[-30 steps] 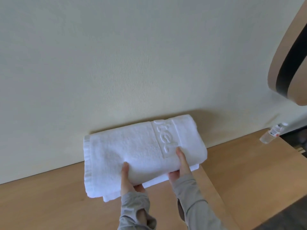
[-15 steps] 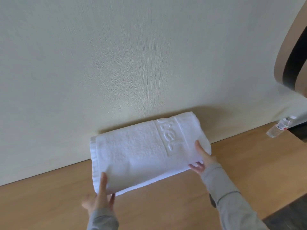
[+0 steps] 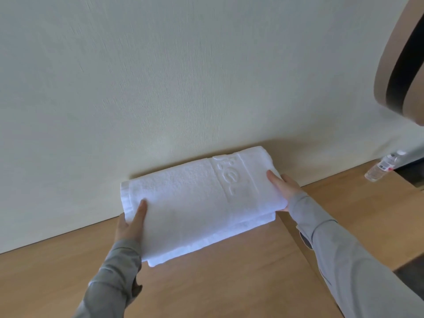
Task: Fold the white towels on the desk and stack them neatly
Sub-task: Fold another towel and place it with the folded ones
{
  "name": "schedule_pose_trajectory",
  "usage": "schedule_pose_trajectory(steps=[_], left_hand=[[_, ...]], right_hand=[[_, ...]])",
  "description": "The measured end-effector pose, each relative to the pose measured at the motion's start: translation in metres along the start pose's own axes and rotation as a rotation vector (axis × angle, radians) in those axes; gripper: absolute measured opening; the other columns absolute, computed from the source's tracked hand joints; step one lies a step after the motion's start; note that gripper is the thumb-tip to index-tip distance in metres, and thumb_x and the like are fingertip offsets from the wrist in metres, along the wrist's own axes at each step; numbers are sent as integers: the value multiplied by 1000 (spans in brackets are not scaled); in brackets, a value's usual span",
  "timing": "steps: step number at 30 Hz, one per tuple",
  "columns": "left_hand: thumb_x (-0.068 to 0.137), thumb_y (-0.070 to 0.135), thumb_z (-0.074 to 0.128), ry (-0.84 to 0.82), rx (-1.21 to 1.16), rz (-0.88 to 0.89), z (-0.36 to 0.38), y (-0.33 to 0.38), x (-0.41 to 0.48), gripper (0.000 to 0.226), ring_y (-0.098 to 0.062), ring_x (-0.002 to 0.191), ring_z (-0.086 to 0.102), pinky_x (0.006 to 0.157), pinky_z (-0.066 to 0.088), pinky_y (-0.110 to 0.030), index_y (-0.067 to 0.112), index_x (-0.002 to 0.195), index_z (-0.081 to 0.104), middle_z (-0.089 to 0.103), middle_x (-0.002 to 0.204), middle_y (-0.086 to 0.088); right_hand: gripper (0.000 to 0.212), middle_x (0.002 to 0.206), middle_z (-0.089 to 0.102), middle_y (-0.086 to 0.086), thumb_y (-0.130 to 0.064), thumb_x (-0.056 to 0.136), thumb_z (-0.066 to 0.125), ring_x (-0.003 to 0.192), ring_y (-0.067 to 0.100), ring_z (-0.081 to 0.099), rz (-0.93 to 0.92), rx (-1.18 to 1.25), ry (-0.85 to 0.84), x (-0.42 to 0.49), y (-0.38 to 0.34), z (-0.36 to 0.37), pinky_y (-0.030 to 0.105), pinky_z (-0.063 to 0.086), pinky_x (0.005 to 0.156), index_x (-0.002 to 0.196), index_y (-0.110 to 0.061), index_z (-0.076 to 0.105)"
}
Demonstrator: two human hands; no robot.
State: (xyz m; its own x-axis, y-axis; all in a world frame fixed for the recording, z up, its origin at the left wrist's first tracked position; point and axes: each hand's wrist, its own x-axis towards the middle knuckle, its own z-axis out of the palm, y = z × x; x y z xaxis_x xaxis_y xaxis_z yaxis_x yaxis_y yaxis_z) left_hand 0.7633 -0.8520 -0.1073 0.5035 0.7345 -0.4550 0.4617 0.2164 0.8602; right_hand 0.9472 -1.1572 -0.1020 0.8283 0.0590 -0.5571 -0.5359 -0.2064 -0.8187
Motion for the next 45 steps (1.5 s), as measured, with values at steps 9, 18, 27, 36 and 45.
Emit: schedule_pose_trajectory(steps=[9,18,27,36,45], left_hand=[[84,58,51,59,197,63,-5,-15,21,75,-30,104,46,88,34,-41,14,141,31,39,141,-15],[91,45,48,367,532,350,9,6,-15,62,-39,132,30,103,27,-54,22,144,26,28,148,-15],[87,58,-5,-80,1312,955,57,4,-14,64,-9,138,-26,115,-13,-35,30,141,-25,-26,152,10],[79,61,-16,-62,1314,918,20,-4,6,67,-5,136,-29,116,-13,-34,36,140,-26,-29,150,16],[93,54,6,-69,1320,861,1,-2,8,61,-5,138,-24,116,-9,-40,34,141,-25,-26,152,14]], right_hand=[[33,93,52,-5,-55,88,48,82,17,53,-115,-84,77,1,21,17,40,46,81,106,-28,42],[48,151,30,6,-33,97,41,137,25,26,-738,-840,458,-25,8,38,47,23,109,141,-15,35],[60,153,-15,-14,-47,94,6,139,0,-18,-869,-1340,159,-11,17,77,31,-15,114,149,-25,-2],[59,157,-6,-12,-44,95,9,142,-1,-9,-801,-1394,154,13,12,34,28,3,116,150,-23,1],[57,158,-8,-4,-39,99,9,144,9,-9,-704,-1522,155,-1,-1,39,34,-4,119,150,-17,-3]])
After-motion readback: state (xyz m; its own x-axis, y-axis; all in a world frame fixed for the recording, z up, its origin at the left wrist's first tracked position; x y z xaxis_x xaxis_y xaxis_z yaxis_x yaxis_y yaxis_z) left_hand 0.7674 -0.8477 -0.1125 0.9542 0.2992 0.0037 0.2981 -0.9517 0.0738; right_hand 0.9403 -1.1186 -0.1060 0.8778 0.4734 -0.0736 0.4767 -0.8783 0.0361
